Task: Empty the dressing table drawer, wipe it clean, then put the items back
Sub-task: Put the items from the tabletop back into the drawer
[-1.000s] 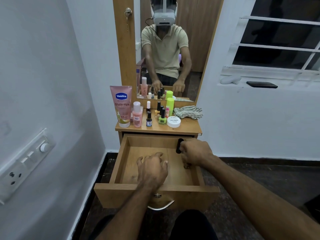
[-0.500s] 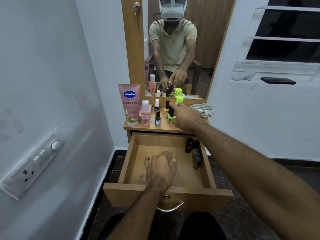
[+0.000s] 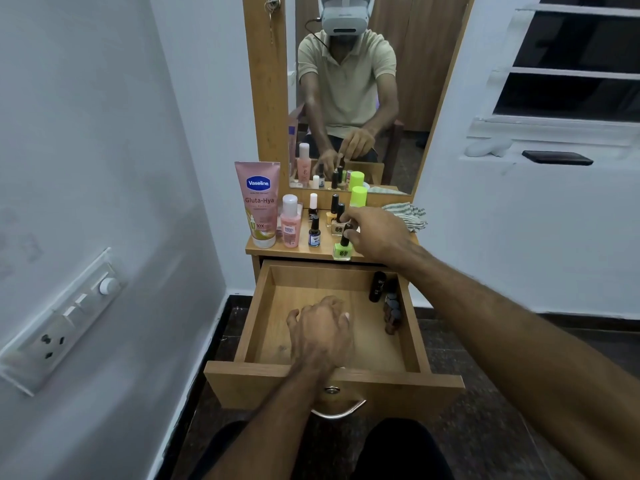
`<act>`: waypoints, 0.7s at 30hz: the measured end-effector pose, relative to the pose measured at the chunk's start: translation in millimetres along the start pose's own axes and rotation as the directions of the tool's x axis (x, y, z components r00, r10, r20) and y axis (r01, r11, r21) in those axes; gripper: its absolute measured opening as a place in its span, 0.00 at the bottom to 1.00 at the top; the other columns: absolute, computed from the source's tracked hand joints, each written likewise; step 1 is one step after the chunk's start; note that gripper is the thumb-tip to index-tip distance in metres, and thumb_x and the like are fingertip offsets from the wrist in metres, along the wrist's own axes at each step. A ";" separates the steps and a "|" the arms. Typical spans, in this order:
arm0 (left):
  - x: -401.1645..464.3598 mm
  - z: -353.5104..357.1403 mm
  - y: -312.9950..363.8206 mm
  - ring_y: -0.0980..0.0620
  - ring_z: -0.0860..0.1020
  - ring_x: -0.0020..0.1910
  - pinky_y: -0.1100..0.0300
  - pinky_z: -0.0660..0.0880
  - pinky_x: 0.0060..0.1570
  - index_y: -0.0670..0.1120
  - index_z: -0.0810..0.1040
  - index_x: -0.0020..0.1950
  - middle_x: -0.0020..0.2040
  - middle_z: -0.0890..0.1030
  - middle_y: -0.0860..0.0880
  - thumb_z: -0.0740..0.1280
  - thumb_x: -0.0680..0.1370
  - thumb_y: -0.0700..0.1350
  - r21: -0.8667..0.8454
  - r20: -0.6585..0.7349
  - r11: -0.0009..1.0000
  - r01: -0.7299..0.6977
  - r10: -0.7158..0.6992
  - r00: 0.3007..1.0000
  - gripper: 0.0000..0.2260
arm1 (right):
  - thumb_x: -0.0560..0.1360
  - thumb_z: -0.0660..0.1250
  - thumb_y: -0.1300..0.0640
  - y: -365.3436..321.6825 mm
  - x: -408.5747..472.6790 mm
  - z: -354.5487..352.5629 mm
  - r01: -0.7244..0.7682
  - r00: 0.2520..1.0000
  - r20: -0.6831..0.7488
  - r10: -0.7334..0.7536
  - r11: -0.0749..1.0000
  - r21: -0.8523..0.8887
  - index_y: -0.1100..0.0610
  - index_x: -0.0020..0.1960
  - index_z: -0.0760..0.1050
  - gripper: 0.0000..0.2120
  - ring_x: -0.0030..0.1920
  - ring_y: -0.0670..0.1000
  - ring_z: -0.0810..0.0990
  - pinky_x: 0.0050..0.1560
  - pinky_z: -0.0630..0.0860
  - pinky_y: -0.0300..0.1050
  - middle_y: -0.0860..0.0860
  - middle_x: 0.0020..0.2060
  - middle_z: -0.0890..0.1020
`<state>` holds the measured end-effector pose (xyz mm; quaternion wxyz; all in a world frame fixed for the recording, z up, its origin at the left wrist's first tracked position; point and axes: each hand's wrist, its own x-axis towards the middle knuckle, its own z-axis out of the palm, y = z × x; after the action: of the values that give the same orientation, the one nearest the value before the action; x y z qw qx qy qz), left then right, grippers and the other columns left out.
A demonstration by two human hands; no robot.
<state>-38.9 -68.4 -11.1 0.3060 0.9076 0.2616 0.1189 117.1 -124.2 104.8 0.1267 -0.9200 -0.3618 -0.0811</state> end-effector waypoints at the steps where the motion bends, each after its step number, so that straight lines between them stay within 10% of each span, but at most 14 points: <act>1: 0.1 -0.4 0.4 0.53 0.77 0.58 0.48 0.59 0.72 0.53 0.75 0.69 0.55 0.83 0.54 0.64 0.81 0.55 -0.010 -0.003 1.000 0.003 -0.003 1.000 0.17 | 0.79 0.68 0.52 0.8 -4.9 -3.1 0.017 1.000 0.023 -0.017 1.000 -0.010 0.47 0.63 0.79 0.12 0.55 0.52 0.81 0.50 0.80 0.52 0.47 0.55 0.84; 8: -0.7 -1.6 3.3 0.53 0.76 0.59 0.49 0.62 0.71 0.52 0.72 0.72 0.57 0.83 0.54 0.66 0.80 0.56 -0.034 -0.017 0.999 0.003 -0.003 1.000 0.22 | 0.77 0.71 0.53 6.0 -36.9 -1.3 0.038 0.907 0.417 -0.060 0.997 0.060 0.47 0.53 0.83 0.06 0.46 0.45 0.79 0.40 0.73 0.43 0.43 0.43 0.82; 21: 0.9 0.1 1.1 0.54 0.77 0.52 0.51 0.63 0.66 0.55 0.78 0.67 0.51 0.83 0.55 0.65 0.81 0.55 0.055 0.021 0.998 -0.033 0.032 0.999 0.15 | 0.77 0.73 0.53 13.9 -52.6 7.3 0.006 0.886 0.451 -0.105 0.976 0.217 0.53 0.53 0.83 0.06 0.48 0.47 0.82 0.50 0.80 0.48 0.46 0.45 0.85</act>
<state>-37.7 -68.7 -10.5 0.2815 0.9211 0.2467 0.1074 88.9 -165.7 82.7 0.1313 -0.8837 -0.4143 0.1740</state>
